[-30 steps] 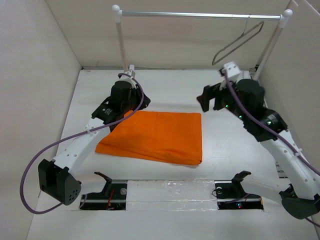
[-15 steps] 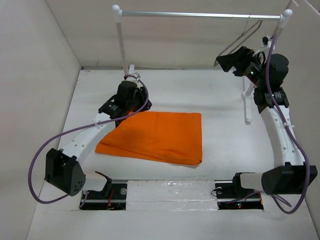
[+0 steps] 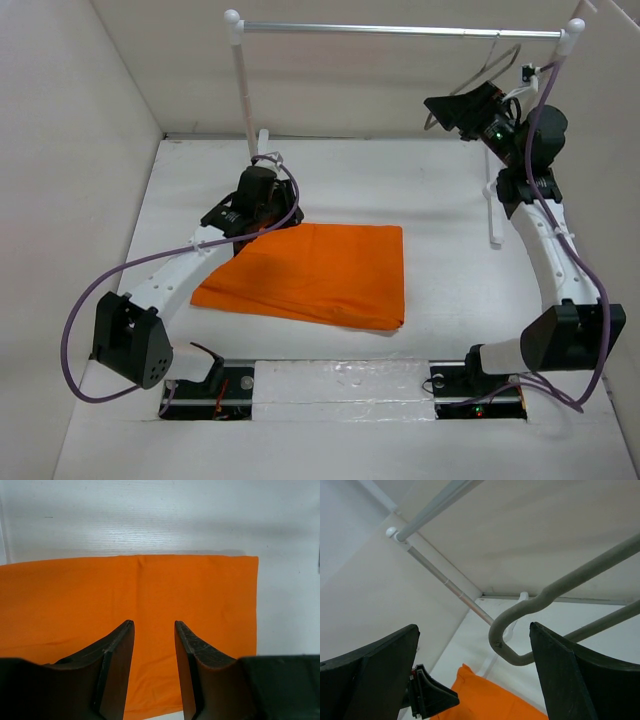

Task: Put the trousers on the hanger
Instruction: Pick up the hanger from the clothesline.

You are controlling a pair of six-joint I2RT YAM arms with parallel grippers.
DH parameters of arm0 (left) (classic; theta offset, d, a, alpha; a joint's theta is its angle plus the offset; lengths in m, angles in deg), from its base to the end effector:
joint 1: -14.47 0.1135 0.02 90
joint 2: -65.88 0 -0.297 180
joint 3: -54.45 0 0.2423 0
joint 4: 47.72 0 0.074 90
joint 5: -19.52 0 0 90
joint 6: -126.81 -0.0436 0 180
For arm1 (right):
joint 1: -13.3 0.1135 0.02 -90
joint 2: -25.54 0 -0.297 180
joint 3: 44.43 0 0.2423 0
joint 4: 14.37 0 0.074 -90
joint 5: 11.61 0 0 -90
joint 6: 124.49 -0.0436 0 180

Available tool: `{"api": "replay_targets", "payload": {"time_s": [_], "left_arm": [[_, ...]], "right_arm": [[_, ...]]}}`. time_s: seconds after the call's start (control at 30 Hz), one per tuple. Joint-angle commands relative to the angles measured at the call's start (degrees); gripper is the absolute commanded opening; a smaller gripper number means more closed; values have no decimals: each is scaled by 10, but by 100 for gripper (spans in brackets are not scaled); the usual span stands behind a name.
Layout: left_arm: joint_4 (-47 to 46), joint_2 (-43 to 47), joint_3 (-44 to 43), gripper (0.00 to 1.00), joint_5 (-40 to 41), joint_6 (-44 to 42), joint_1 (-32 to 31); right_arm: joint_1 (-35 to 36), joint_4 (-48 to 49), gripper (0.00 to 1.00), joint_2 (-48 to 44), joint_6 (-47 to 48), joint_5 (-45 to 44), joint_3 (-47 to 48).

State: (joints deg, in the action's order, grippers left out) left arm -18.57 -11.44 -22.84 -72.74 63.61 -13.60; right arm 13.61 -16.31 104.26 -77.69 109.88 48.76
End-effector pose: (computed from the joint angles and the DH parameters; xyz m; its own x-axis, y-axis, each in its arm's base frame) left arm 0.2637 -0.1426 0.3458 -0.6097 -0.1855 -0.7706 0.2528 0.8760 -0.4108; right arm 0.3049 0.0244 0.4894 -0.1941 0.5827 -0.7892 -0.5236 0.6188 0.5856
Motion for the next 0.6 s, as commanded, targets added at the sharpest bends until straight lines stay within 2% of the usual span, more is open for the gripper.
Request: {"api": "replay_targets", "payload": {"time_s": [0.0,0.17,0.2,0.27,0.57], "left_arm": [[-13,23,3,35,-6,-4,0],[-11,28,9,34,-6,-1,0],[-10,30,15,35,-6,1,0],[-10,31,18,34,-5,1,0],[-10,43,39,34,-3,12,0]], "right_arm": [[12,59,96,13,-24,-8,-5],[17,82,95,40,-49,-28,-9],[17,126,94,49,-58,-34,-14],[17,133,93,53,-71,-36,-16],[22,156,74,71,-76,-43,-27]]}}
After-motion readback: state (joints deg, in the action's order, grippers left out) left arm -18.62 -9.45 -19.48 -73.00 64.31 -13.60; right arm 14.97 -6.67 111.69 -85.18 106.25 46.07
